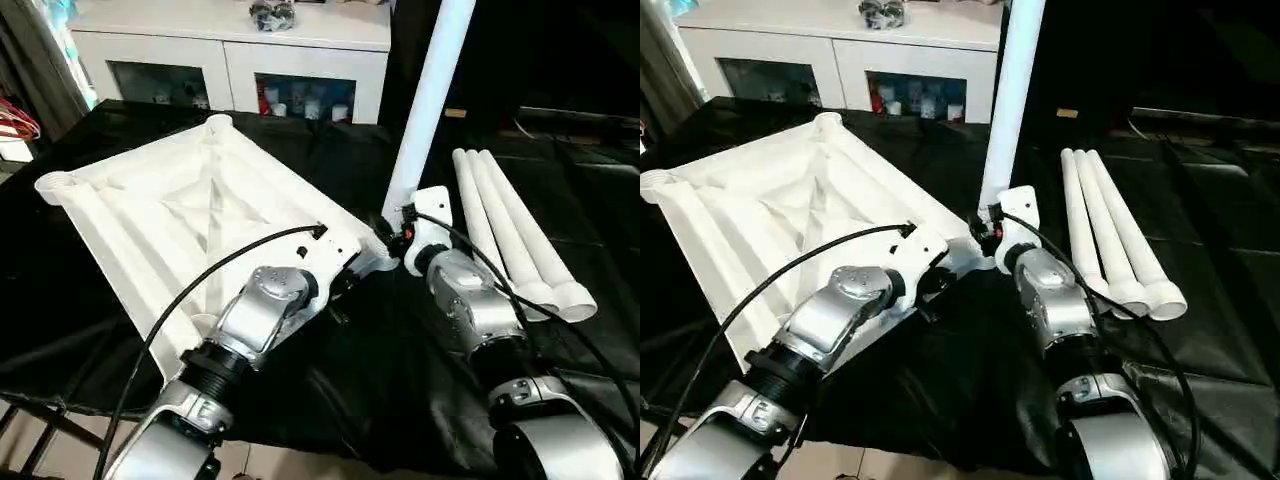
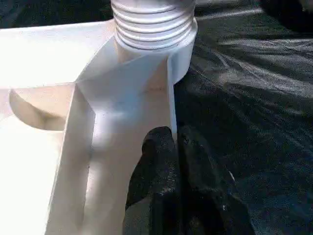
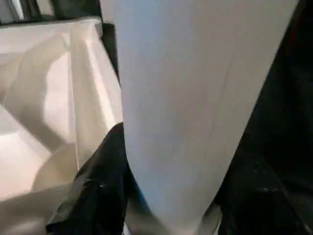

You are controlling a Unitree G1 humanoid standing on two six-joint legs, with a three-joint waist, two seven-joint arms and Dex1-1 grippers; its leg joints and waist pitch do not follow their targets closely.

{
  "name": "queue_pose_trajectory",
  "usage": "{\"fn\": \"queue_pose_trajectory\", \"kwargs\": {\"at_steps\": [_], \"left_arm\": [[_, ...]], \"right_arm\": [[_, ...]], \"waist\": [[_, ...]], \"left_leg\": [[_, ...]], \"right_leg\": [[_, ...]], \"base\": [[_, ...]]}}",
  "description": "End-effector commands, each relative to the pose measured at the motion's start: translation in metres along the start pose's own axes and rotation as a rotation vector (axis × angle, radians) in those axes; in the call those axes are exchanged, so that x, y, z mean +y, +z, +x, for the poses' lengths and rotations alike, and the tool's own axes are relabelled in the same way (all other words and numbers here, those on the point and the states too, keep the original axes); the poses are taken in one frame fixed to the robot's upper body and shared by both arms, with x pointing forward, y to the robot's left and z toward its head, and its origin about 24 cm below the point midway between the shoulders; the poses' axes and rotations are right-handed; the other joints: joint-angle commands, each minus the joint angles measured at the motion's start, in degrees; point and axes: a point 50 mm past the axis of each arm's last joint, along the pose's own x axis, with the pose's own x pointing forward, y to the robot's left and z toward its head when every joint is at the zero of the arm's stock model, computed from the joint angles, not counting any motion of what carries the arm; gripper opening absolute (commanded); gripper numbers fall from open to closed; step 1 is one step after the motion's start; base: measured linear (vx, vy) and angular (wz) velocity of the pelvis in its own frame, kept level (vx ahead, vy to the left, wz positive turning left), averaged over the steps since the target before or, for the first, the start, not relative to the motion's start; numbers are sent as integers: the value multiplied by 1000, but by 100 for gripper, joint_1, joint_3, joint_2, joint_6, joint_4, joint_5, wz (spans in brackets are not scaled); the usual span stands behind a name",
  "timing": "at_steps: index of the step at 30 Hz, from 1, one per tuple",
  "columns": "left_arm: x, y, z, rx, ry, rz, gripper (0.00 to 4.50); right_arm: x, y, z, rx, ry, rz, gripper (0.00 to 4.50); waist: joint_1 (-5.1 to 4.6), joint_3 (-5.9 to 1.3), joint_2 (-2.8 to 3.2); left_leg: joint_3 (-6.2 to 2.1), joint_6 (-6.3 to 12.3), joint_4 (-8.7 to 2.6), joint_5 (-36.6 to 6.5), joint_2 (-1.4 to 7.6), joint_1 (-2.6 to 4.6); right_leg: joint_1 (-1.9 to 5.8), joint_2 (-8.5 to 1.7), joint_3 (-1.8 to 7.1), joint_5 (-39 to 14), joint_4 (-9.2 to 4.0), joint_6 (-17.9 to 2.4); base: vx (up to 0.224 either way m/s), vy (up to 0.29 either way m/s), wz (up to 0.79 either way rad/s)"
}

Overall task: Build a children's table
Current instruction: Insert table leg to table base

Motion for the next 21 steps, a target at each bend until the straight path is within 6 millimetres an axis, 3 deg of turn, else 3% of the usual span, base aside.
{"fn": "queue_pose_trajectory", "kwargs": {"at_steps": [1, 2, 4, 7, 8, 10, 15, 21], "left_arm": [[-6, 25, -4, -100, -53, 104, 0], [-6, 24, -5, -105, -64, 111, 0], [-7, 23, -7, -109, -79, 118, 0], [-6, 22, -9, -109, -87, 127, 0], [-5, 21, -10, -108, -95, 129, 0], [-4, 20, -12, -108, -106, 134, 0], [-4, 15, -18, -113, -174, 171, 0], [-6, 5, -29, -110, -324, 213, 0]], "right_arm": [[6, -44, -8, 184, 33, 27, 278], [6, -41, -8, 173, 47, 19, 293], [7, -34, -8, 146, 87, 21, 293], [6, -29, -8, 128, 112, 16, 321], [4, -25, -9, 114, 126, 9, 341], [2, -20, -11, 101, 144, -4, 358], [-6, -11, -21, 107, 238, -35, 385], [-19, -2, -47, 130, 453, -152, 385]], "waist": [[12, -268, -2], [22, -292, 3], [31, -307, 6], [41, -333, 1], [64, -366, 9], [96, -358, 5], [124, -334, 6], [214, -342, 22]], "left_leg": [[-130, -49, -448, -1679, 318, 105], [-117, 51, -419, -1342, 315, 89], [-108, 172, -391, -1084, 316, 80], [-95, 332, -344, -762, 307, 82], [-96, 480, -299, -417, 309, 70], [-85, 599, -275, -317, 306, 67], [-83, 600, -289, -586, 321, 80], [-78, 622, -259, -463, 329, 90]], "right_leg": [[101, -310, 207, -865, -504, -1228], [125, -298, 200, -330, -447, -1326], [153, -298, 190, 106, -400, -1436], [172, -293, 183, 575, -352, -1557], [185, -292, 178, 1059, -291, -1643], [179, -285, 170, 1281, -274, -1681], [187, -289, 169, 823, -310, -1665], [184, -288, 171, 1005, -267, -1673]], "base": [[0, 0, 0], [0, 0, 0], [0, 0, 0], [0, 0, 0], [0, 0, 0], [0, 0, 0], [0, 0, 0], [0, 0, 0]]}}
